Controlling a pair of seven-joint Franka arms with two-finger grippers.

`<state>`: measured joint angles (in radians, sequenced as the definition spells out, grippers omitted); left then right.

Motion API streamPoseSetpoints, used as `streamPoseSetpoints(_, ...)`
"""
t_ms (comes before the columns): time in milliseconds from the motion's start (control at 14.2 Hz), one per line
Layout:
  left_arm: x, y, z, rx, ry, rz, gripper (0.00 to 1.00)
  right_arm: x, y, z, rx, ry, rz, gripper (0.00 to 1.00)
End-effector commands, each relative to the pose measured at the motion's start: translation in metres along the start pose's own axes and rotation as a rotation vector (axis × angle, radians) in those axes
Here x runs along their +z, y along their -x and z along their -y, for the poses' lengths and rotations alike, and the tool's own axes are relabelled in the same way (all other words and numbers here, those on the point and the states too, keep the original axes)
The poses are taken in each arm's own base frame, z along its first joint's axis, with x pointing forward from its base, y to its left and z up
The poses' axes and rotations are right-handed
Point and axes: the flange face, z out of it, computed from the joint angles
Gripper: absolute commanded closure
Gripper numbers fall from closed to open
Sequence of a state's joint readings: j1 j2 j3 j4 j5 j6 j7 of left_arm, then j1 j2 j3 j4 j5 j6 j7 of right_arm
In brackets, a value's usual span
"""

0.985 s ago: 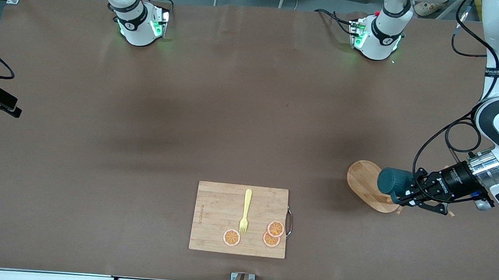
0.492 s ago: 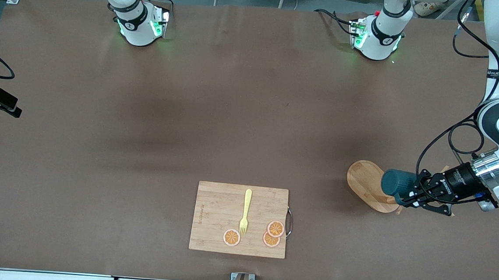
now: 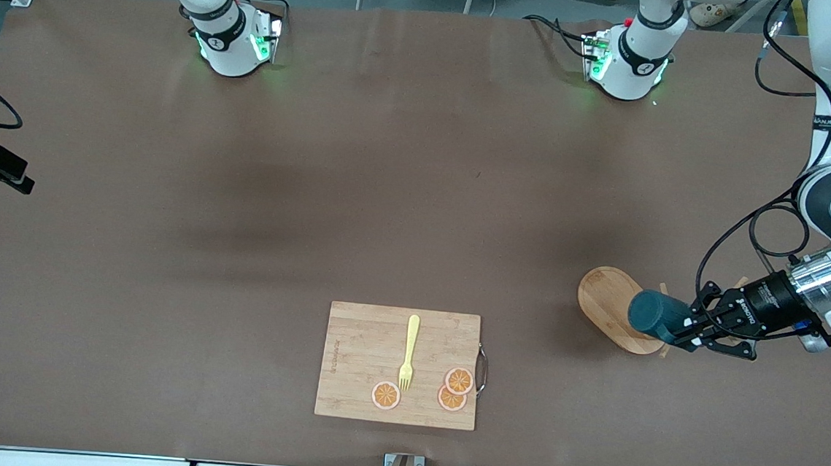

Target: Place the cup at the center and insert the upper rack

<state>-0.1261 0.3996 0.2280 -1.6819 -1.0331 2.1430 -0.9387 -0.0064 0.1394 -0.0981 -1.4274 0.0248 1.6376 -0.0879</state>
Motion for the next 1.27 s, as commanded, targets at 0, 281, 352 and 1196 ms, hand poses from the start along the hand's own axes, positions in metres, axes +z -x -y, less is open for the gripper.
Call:
streamPoseSetpoints(0, -0.003, 0.002, -0.006, 0.03, 0.019, 0.01, 0.0, -0.003, 0.01, 0.0, -0.011, 0.012, -0.005, 0.0)
streamPoseSetpoints(281, -0.015, 0.012, -0.008, 0.051, 0.024, 0.004, 0.0, -0.003, 0.01, 0.0, -0.011, 0.012, -0.003, 0.0)
streamPoseSetpoints(352, -0.025, 0.02, -0.009, 0.086, 0.016, -0.02, 0.0, -0.003, 0.01, 0.0, -0.011, 0.012, -0.003, 0.0)
streamPoseSetpoints(1196, -0.165, 0.178, 0.04, 0.716, -0.369, -0.335, 0.0, -0.012, 0.013, 0.007, -0.009, 0.003, -0.019, 0.0)
